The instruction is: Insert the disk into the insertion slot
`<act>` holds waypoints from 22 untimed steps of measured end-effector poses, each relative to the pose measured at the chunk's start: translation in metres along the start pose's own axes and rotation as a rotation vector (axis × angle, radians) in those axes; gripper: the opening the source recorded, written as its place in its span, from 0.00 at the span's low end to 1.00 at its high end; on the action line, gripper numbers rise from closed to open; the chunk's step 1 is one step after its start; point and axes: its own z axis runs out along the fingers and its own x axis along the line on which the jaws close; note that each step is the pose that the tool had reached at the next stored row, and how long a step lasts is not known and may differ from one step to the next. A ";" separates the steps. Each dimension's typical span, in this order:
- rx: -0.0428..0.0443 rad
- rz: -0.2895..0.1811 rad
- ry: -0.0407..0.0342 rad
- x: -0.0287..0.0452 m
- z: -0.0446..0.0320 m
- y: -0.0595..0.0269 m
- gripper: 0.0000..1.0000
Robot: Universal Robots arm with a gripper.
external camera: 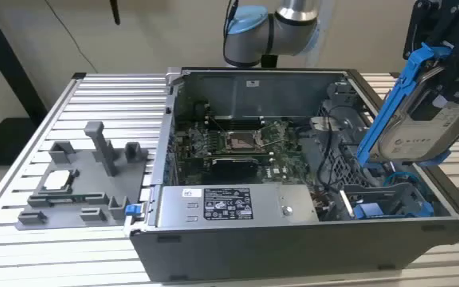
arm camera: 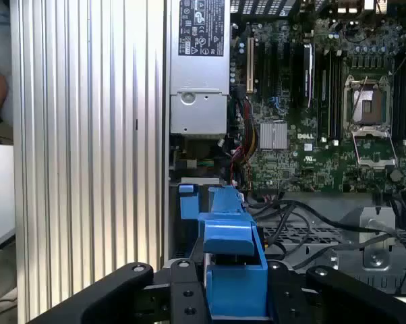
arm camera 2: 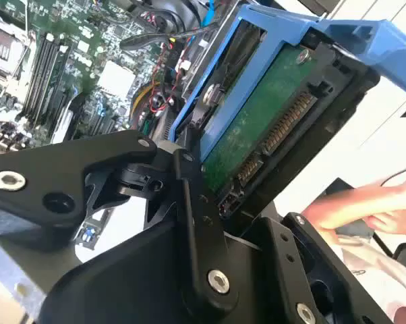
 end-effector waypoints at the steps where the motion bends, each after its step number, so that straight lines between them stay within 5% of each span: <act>1: 0.0000 0.000 0.0000 0.0000 0.0000 0.0000 0.00; 12: -0.0001 0.000 0.0010 0.0000 0.0006 0.0000 0.00; 17: 0.0004 0.000 0.0013 0.0002 0.0070 -0.0003 0.00; 22: 0.0117 0.000 0.0009 0.0003 0.0150 -0.0006 0.00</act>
